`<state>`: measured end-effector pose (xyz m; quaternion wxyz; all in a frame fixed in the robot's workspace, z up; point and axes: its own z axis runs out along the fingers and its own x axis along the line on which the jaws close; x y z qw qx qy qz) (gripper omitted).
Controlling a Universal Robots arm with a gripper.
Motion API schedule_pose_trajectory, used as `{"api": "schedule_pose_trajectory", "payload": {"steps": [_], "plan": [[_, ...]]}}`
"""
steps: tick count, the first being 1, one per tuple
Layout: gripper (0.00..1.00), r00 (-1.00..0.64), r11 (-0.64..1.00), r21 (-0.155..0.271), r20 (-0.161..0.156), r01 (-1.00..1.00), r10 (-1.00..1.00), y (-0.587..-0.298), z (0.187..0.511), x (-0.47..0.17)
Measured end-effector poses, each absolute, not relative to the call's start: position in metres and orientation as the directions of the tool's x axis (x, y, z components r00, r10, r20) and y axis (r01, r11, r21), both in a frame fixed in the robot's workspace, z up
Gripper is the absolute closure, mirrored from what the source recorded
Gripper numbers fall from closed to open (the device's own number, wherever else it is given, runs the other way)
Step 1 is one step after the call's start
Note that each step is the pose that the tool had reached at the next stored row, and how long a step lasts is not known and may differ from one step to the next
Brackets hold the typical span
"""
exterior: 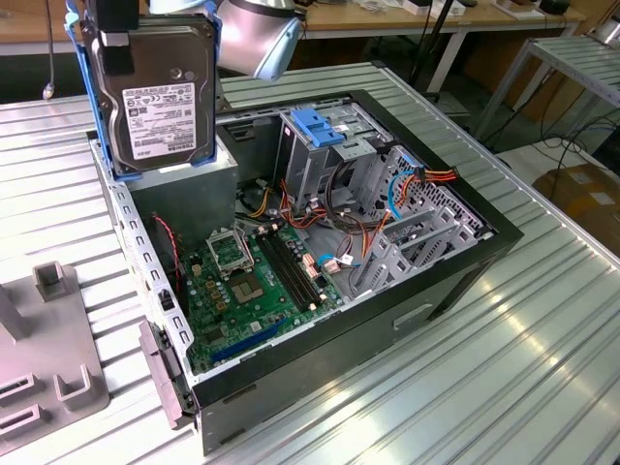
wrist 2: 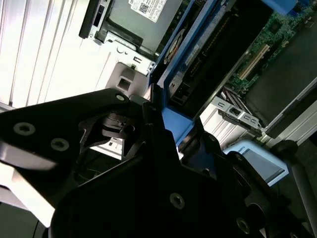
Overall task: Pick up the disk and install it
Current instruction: 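Pick up the disk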
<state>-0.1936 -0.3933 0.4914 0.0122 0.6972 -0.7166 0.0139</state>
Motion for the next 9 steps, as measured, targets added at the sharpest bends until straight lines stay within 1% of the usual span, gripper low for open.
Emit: {"api": "schedule_pose_trajectory", "payload": {"steps": [9], "plan": [[0.64,-0.028,0.027,-0.003,0.041,-1.0,-0.999,-0.395,0.489,-0.173]]}}
